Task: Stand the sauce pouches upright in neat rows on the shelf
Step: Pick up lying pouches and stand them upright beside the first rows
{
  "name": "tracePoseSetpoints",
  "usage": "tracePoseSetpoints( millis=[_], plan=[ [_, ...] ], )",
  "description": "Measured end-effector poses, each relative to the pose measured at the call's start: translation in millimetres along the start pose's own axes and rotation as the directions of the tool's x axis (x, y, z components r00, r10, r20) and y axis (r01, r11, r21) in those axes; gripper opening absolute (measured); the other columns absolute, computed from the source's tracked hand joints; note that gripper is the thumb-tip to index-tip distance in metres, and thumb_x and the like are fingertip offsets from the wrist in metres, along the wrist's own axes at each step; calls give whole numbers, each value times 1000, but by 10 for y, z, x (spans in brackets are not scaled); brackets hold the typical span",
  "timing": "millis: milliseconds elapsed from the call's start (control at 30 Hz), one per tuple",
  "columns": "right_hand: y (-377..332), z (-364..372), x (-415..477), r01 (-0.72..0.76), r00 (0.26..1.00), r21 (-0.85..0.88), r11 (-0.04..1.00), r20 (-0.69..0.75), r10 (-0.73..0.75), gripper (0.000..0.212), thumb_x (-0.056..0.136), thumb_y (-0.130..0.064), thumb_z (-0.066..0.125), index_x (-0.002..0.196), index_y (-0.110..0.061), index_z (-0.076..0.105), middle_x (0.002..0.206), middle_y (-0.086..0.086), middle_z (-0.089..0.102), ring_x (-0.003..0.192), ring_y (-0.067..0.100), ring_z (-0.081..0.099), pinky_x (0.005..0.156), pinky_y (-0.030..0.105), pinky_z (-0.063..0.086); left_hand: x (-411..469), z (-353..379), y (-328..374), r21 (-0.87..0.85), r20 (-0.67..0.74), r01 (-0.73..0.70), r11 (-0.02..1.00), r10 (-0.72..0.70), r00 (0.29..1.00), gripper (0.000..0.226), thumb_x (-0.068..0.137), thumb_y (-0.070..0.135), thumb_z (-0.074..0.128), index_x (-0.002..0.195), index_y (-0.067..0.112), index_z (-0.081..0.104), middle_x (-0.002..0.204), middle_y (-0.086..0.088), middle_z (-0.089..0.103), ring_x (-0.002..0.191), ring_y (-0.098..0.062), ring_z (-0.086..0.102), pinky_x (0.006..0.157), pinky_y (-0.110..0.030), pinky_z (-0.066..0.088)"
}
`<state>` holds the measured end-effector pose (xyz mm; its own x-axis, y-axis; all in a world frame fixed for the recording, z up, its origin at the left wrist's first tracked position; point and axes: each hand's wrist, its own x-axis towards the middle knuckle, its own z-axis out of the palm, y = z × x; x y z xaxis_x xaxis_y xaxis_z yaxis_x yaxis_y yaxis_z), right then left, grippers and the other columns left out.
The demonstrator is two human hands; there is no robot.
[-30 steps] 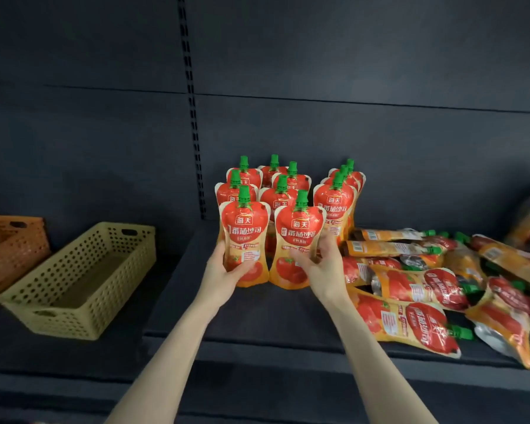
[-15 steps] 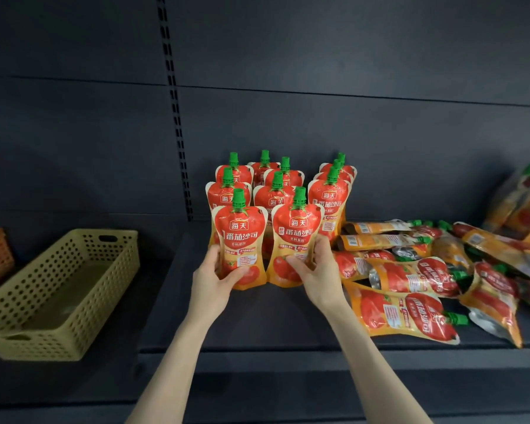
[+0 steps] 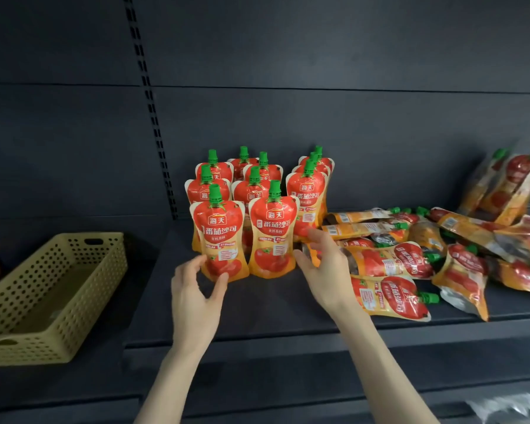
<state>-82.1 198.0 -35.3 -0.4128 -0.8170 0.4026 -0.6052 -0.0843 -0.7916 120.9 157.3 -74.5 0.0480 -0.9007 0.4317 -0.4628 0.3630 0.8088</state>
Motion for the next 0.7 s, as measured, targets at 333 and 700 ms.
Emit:
tracePoseSetpoints(
  millis=[333, 700],
  plan=[
    [486, -1183, -387, 47, 999, -187, 981, -5, -49, 23, 93, -26, 54, 111, -14, 63, 113, 0, 63, 105, 17, 57, 84, 28, 47, -707, 612, 968, -75, 230, -184, 980, 197, 953, 18, 85, 19, 64, 103, 20, 63, 97, 16, 63, 95, 4, 58, 80, -2, 40],
    [1249, -2499, -533, 1, 999, -166, 986, 46, 7, 18, 93, -27, 54, 105, -19, 65, 105, -6, 65, 96, 10, 58, 74, 22, 45, -1400, 1693, 1849, -105, 268, -217, 971, 237, 934, 16, 86, 18, 64, 101, 17, 64, 96, 9, 67, 90, -2, 62, 77, -13, 49]
  ],
)
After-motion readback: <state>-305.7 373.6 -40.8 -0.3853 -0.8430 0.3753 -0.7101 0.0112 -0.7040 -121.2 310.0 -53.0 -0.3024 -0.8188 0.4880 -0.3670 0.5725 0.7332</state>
